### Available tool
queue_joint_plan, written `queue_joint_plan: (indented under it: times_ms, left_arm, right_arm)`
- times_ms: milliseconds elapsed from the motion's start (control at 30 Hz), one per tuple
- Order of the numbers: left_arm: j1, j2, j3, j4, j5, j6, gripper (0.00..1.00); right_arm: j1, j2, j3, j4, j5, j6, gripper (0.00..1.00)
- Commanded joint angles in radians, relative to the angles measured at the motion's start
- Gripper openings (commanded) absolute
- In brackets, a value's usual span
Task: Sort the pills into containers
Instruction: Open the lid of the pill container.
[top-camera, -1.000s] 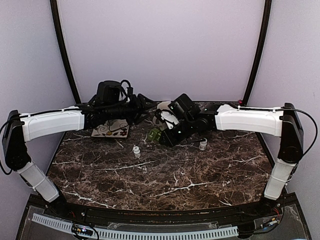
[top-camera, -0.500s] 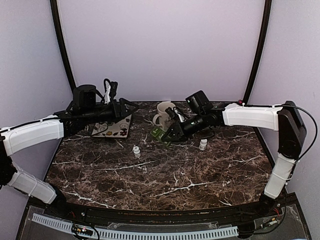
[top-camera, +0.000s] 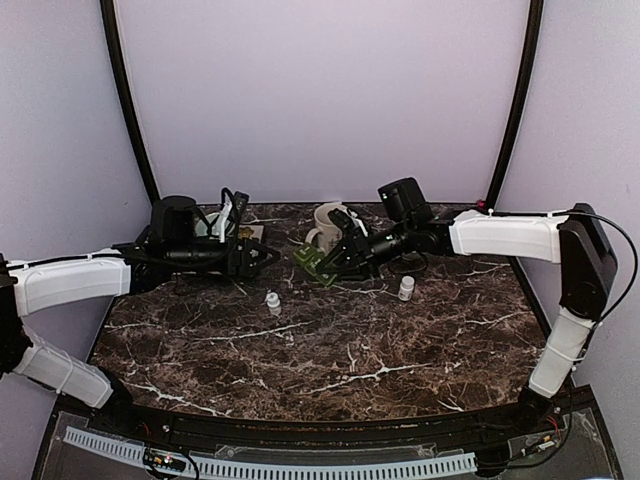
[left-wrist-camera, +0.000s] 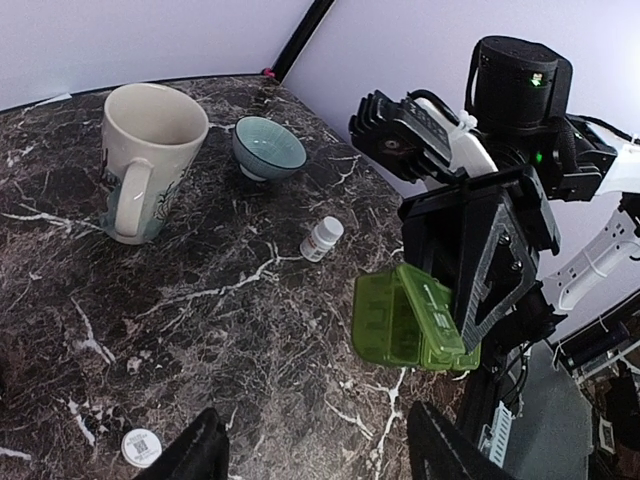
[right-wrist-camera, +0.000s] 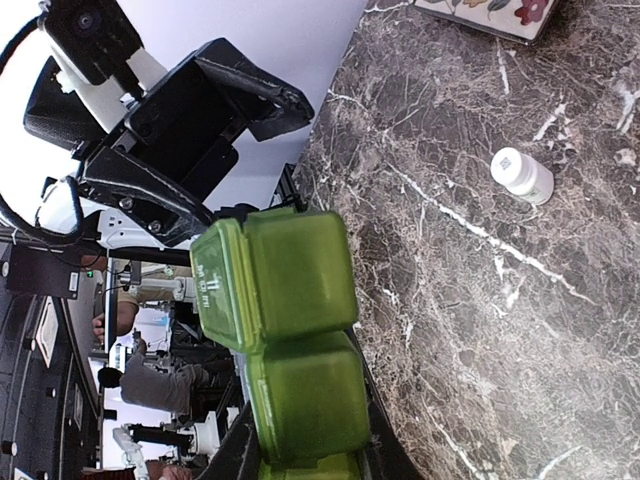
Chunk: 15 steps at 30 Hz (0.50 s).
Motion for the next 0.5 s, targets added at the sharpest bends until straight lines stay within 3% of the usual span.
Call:
queue_joint_plan:
  times_ms: [0,467]
  left_arm:
    - [-0.001,-0.032,-0.018,0.064,0.061,0.065,0.62]
    - [-0.004,0.063,0.076,0.035,0.111,0.089,0.59]
  right_arm:
    - [-0.005,-0.019,-0.006,0.094,-0.061,0.059,0.00]
    - [0.010,-0.004,0.016,0.110,-0.075,0.071,0.01]
